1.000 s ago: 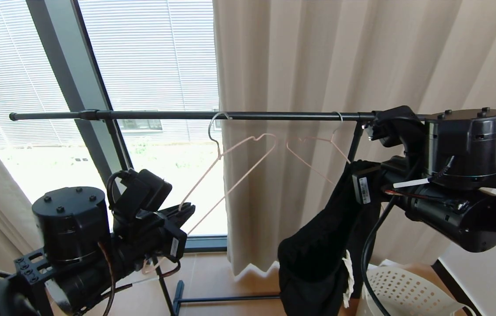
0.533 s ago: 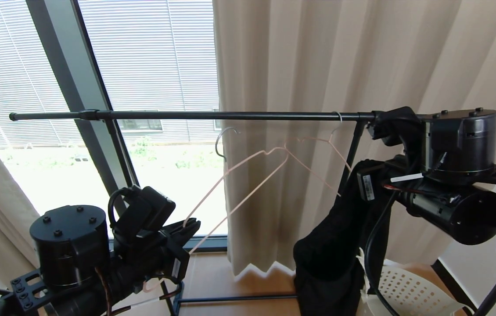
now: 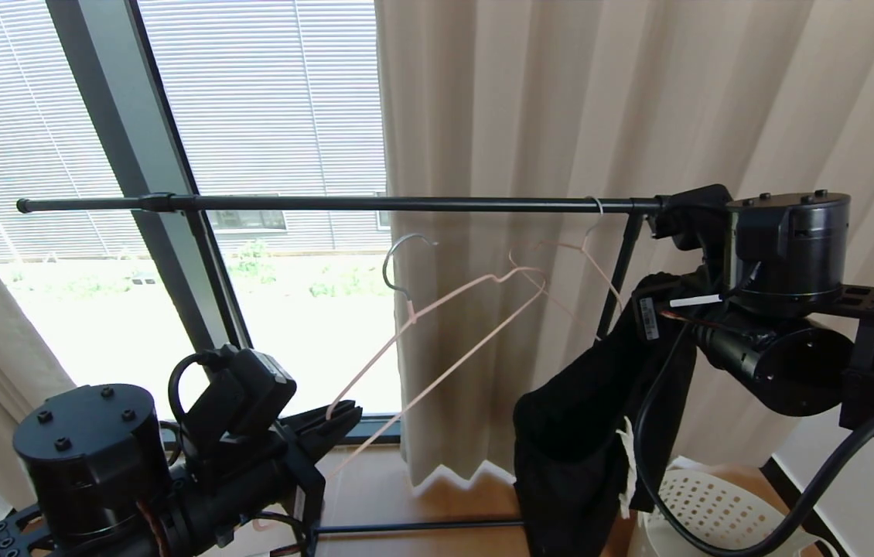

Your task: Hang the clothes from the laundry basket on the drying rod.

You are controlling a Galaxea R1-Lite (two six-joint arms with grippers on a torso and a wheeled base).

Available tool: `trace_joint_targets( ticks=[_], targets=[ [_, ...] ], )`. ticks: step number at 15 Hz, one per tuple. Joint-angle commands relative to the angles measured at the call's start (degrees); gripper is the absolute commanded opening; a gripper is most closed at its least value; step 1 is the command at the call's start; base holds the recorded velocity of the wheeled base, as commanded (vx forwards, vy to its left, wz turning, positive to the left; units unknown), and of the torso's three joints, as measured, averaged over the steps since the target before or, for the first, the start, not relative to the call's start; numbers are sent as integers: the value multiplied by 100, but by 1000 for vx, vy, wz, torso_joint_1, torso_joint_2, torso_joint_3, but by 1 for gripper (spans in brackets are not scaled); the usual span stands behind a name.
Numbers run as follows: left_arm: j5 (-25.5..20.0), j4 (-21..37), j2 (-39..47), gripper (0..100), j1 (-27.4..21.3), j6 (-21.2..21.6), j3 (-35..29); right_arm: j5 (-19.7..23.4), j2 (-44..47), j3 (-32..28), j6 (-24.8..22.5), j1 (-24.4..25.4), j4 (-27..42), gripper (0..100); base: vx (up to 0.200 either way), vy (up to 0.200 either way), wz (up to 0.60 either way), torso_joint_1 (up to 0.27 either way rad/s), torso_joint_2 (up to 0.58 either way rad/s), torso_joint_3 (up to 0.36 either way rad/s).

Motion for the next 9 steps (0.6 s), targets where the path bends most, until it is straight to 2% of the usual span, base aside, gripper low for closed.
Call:
trace_joint_targets(
  ticks=[1,3,5,6,9],
  targets=[
    [-44,-2,22,0,-11,4,51,-5,28,-9,-1,-8,1,0,0,0,0,0,0,0],
    [-211,-55,-5,0,-11,-5,112,-23,46,-45,-10,-78,10,0,0,0,0,0,0,0],
    [-641,-477,22,0,6,-5,332,-287,169,-141,-1,-113,1,0,0,0,0,0,0,0],
    [-677,-723,22,0,6,-5,437,-313,204,-168,-1,-122,1,0,0,0,0,0,0,0],
    [-835,-828,66,0,-2,-5,516,-348,239,-220,-1,-236,1,0,0,0,0,0,0,0]
  ],
)
